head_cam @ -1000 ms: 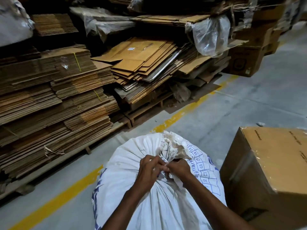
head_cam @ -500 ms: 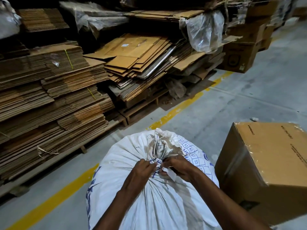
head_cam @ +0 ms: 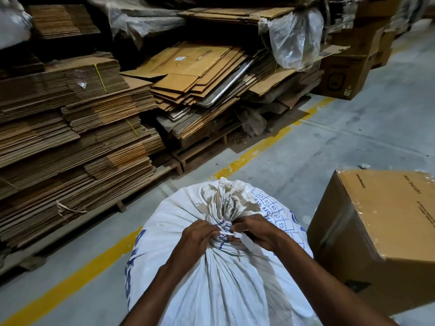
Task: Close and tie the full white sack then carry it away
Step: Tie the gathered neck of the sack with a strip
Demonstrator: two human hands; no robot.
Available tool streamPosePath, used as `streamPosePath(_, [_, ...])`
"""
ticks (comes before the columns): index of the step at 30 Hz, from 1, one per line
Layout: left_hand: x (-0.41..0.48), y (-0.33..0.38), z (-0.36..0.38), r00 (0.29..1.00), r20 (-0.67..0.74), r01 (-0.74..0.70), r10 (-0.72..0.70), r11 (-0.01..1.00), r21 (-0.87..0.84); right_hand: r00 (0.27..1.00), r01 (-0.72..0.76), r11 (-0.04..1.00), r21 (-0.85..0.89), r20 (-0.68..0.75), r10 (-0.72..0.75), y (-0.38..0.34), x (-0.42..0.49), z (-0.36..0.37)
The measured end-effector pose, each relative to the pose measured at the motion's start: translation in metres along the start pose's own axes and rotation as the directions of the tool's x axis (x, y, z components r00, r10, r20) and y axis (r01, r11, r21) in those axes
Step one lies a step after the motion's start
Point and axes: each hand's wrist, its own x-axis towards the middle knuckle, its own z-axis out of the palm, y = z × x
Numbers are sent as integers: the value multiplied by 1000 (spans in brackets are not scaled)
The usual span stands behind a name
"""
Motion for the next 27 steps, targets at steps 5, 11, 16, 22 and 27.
streamPosePath(5, [-3,-3,8,999,28,-35,33,998,52,999,27,1000,-11,-34,-27,0,2,-1])
streamPosePath(11, [-3,-1,11,1000,18,-9,7,995,103,999,28,999,-22,-39,-29,2,5,-2])
streamPosePath(16, [-7,-7,24,985,32,167,-172,979,118,998,10,1000,-7,-70,-10,4,11,-1])
streamPosePath(22, [-3,-5,16,954,23,299,-299,954,35,996,-16,1000,-19,-86,14,7,14,-4])
streamPosePath(27, [-2,-6,17,952,49,301,-302,953,26,997,-10,1000,-26,-75,8,5,11,-2])
